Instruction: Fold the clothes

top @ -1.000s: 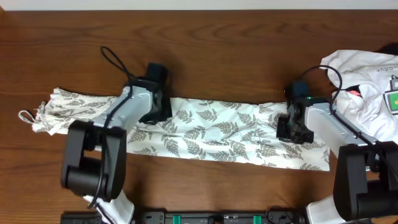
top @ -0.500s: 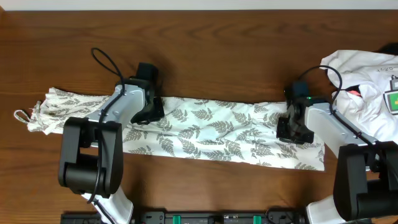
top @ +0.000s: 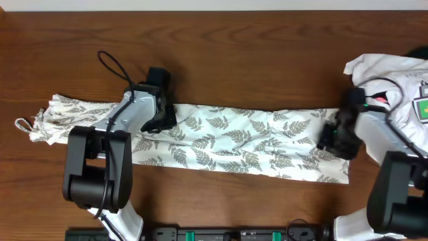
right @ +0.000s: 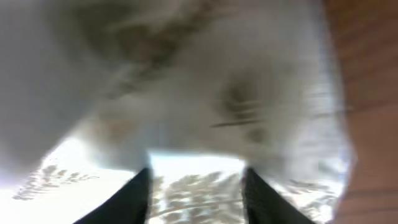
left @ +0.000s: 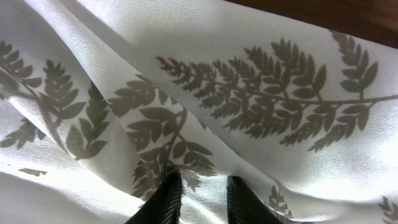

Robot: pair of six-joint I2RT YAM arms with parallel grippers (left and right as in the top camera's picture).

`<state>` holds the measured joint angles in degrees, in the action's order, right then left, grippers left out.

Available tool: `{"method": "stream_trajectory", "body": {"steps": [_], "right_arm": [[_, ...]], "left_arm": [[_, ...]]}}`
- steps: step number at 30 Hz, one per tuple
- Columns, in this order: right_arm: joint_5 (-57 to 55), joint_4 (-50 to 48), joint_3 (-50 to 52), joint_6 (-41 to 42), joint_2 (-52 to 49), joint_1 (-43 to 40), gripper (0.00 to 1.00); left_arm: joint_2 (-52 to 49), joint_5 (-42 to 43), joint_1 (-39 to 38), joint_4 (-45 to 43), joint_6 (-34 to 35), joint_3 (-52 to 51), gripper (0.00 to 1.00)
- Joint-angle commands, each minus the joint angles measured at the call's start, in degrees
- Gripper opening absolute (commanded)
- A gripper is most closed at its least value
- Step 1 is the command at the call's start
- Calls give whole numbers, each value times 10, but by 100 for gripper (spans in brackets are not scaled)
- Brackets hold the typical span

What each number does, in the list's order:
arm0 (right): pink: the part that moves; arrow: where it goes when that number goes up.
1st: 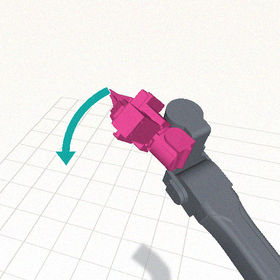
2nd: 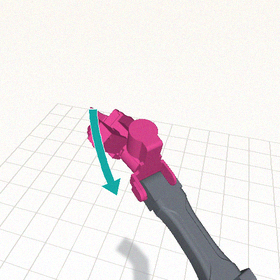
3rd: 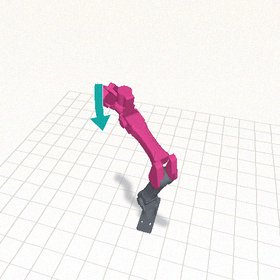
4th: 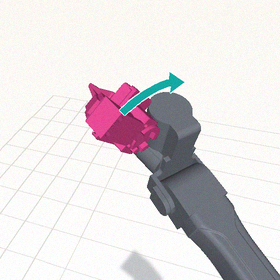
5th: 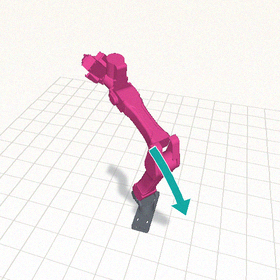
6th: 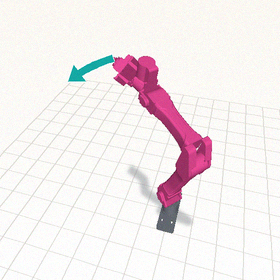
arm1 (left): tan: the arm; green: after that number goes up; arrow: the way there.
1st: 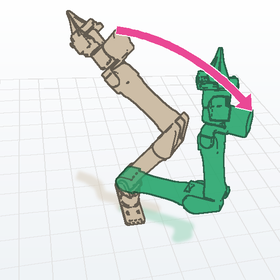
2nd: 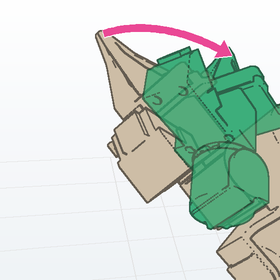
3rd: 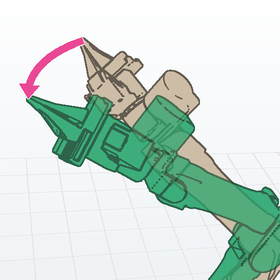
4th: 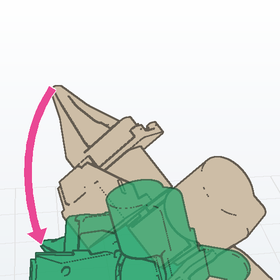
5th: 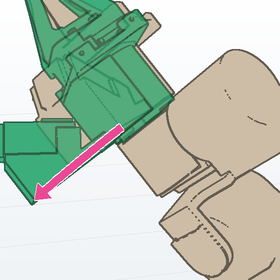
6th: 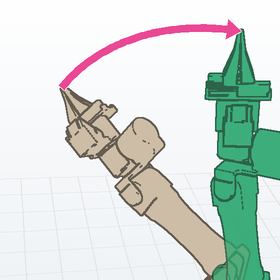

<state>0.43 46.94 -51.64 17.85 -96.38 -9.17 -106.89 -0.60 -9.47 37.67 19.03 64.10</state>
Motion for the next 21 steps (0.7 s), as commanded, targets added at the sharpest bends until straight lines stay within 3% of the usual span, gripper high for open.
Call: {"method": "stream_trajectory", "body": {"steps": [1, 3, 9, 21], "right_arm": [[41, 2, 1, -48, -3, -48, 60], [65, 2, 1, -68, -3, -77, 67], [139, -1, 1, -77, -3, -157, 75], [220, -3, 1, -94, -3, -201, 79]], "left_arm": [[-17, -16, 4, -2, -7, -13, 27], [-17, -15, 4, -2, -8, -13, 27], [-17, -14, 4, 2, -8, -13, 27], [-17, -14, 4, 5, -8, -13, 27]]}}
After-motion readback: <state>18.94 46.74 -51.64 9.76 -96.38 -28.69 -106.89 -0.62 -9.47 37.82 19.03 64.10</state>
